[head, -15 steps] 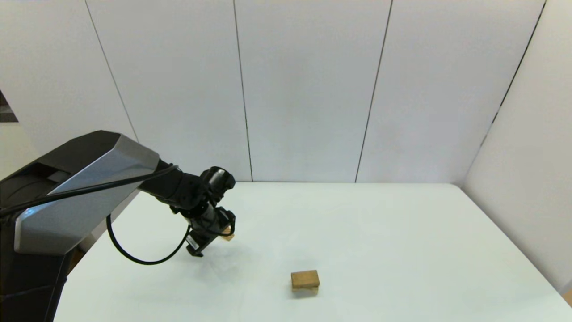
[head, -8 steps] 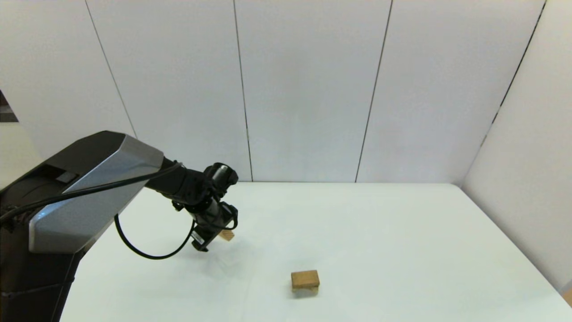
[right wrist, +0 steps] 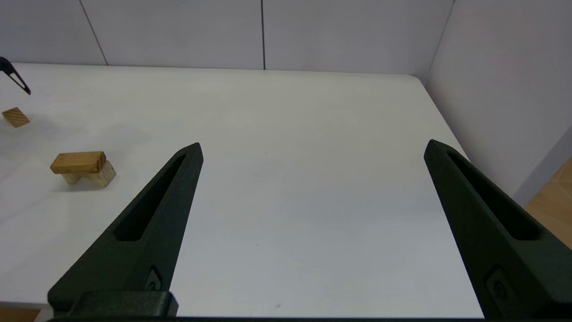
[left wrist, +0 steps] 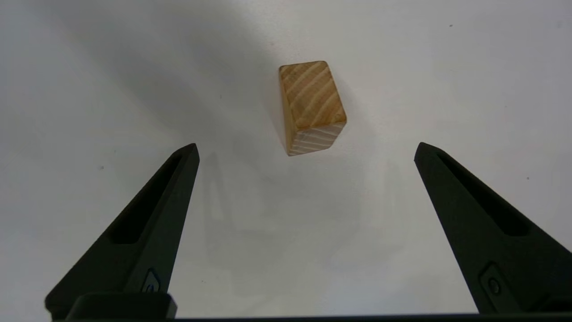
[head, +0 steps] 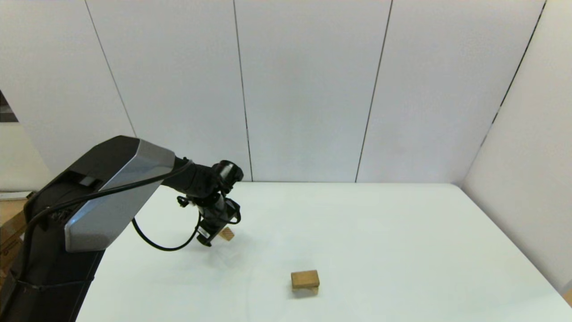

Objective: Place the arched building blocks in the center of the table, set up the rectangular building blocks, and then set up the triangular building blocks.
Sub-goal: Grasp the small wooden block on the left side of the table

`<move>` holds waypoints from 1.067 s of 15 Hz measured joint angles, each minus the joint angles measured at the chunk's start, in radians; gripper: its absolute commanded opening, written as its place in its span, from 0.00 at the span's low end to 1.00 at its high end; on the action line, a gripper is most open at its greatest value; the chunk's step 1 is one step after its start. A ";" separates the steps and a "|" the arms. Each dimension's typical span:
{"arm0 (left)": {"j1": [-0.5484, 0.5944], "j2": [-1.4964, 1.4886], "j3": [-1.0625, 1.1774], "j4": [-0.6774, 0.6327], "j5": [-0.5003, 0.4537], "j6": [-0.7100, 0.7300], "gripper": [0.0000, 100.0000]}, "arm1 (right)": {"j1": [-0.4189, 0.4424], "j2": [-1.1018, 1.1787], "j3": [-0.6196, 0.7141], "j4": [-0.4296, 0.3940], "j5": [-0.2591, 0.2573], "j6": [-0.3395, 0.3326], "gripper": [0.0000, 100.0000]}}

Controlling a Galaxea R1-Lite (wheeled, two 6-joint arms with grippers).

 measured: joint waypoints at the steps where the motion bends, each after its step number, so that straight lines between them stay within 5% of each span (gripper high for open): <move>1: 0.000 0.006 -0.013 0.014 0.000 -0.011 1.00 | 0.000 0.000 0.000 0.000 0.000 0.000 1.00; 16: 0.001 0.116 -0.240 0.312 0.072 -0.077 1.00 | 0.000 0.000 0.000 0.000 0.000 0.000 1.00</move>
